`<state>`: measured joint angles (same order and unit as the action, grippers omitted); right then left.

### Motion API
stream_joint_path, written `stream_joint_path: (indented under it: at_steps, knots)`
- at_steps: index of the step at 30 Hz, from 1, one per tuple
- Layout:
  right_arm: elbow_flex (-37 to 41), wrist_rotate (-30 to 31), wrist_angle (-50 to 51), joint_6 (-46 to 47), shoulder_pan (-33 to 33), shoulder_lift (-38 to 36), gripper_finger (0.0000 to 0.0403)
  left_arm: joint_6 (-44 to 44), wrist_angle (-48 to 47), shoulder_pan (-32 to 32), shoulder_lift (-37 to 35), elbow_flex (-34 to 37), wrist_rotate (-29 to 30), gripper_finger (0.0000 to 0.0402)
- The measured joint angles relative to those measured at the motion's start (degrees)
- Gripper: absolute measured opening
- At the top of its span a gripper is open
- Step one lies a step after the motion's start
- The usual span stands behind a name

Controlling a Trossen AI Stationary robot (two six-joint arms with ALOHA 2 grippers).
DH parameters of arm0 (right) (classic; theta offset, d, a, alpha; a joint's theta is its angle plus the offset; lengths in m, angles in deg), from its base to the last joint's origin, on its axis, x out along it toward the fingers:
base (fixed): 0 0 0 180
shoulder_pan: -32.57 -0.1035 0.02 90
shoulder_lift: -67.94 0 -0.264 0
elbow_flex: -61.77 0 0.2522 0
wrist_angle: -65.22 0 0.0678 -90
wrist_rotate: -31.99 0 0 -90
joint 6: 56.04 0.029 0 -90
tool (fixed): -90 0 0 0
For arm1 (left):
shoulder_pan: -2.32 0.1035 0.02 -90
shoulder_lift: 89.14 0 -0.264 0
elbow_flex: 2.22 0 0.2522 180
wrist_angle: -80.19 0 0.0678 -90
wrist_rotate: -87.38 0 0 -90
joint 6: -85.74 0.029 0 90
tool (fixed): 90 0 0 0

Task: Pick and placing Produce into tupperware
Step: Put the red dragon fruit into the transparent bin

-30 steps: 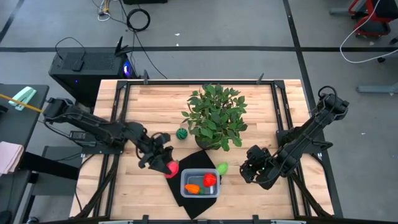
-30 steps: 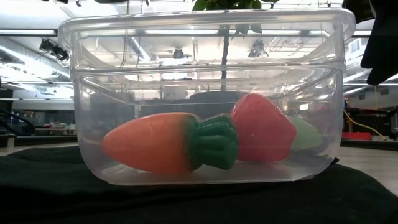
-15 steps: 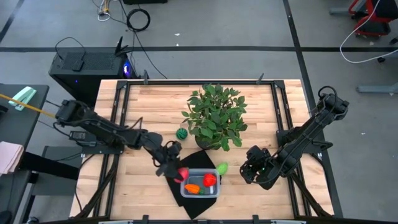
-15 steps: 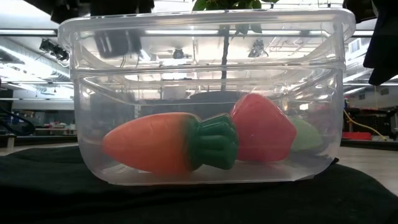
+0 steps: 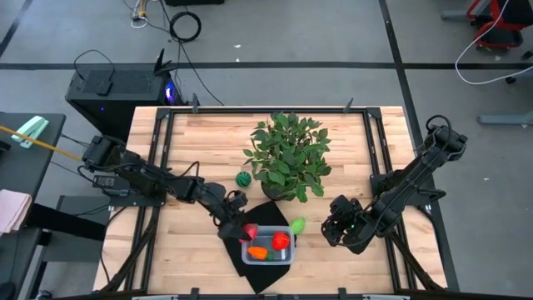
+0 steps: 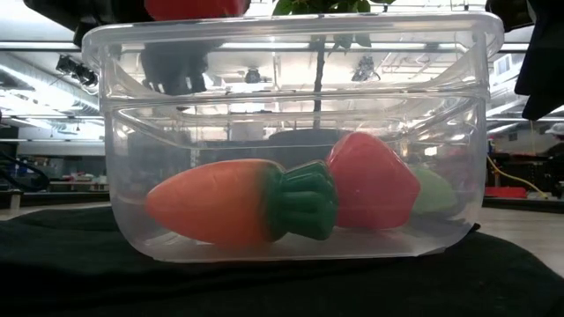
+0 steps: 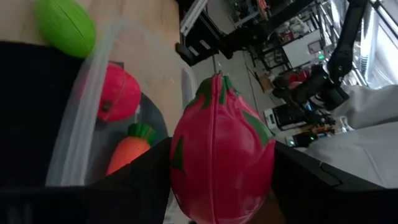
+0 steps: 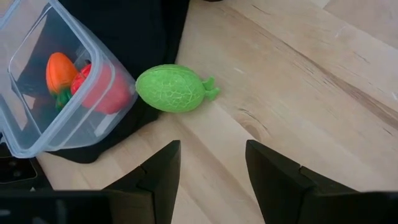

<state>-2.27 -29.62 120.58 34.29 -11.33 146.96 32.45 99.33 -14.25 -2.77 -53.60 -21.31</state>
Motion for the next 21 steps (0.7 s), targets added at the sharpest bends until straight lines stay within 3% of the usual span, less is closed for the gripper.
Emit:
stream_joint_path:
  at_steps: [21]
  knots:
    - [0.00,-0.21,-0.10,0.46,0.00,0.00,0.0187,5.01,0.87,0.33,3.82,-0.04,2.19,0.0238]
